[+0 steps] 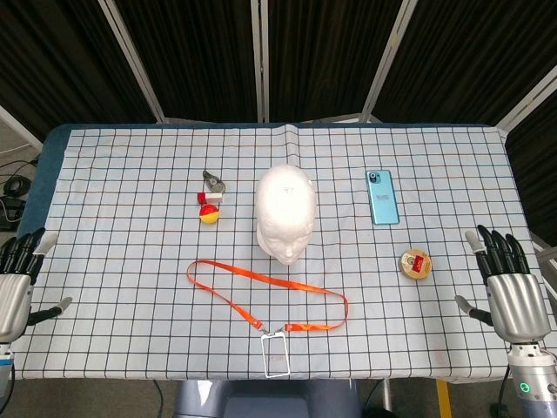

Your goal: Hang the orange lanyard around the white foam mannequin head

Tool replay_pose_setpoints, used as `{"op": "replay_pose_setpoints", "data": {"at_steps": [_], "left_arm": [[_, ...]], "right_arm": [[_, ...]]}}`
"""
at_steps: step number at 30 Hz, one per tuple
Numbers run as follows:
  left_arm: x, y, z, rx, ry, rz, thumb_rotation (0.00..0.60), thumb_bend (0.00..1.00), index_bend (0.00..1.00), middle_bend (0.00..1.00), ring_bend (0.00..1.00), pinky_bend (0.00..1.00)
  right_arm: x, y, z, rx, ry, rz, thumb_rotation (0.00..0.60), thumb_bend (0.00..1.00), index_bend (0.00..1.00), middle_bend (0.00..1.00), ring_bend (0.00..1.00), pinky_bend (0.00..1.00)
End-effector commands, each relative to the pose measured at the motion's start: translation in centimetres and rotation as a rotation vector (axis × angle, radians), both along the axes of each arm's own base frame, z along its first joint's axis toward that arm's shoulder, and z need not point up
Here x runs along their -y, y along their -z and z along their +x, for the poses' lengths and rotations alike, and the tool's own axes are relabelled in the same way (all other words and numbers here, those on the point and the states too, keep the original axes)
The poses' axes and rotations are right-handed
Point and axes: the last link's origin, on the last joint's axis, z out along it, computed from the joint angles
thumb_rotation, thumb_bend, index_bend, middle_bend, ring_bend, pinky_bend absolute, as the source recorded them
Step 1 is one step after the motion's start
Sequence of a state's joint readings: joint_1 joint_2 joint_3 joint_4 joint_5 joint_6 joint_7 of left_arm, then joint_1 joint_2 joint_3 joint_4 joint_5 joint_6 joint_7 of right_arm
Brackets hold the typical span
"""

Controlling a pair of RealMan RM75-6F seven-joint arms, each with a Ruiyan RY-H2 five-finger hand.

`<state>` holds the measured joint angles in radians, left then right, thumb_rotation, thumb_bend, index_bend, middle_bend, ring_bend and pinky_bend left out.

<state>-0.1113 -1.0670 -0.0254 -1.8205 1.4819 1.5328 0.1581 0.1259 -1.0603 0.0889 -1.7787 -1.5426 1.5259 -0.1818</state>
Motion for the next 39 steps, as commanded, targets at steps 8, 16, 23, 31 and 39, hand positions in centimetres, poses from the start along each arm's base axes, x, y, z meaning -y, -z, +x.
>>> {"op": "replay_pose_setpoints", "data": {"at_steps": [8,16,23,31,39], "left_arm": [[-0.6,0.4,-0.3,-0.009,-0.018,-0.009,0.600,0.00,0.00,0.00,0.00,0.00],[-1.4,1.3,-0.9,-0.026,-0.035,-0.030,0.600,0.00,0.00,0.00,0.00,0.00],[-2.0,2.0,-1.3,-0.042,-0.056,-0.047,0.600,0.00,0.00,0.00,0.00,0.00],[-2.2,2.2,-1.5,-0.045,-0.067,-0.055,0.600,0.00,0.00,0.00,0.00,0.00],[-2.2,2.4,-1.4,-0.044,-0.066,-0.058,0.600,0.00,0.00,0.00,0.00,0.00]], "right_arm": [[4.0,5.4,1.3,0.052,-0.034,0.301,0.600,0.00,0.24,0.00,0.00,0.00],[7.0,10.6,4.0,0.063,-0.024,0.462,0.600,0.15,0.44,0.00,0.00,0.00],[8.2,14.7,5.5,-0.015,0.015,0.539,0.600,0.25,0.48,0.00,0.00,0.00],[8.4,17.7,6.3,-0.055,0.050,0.562,0.600,0.28,0.49,0.00,0.00,0.00],[8.3,19.8,7.1,-0.074,0.065,0.585,0.600,0.28,0.50,0.00,0.00,0.00]]}}
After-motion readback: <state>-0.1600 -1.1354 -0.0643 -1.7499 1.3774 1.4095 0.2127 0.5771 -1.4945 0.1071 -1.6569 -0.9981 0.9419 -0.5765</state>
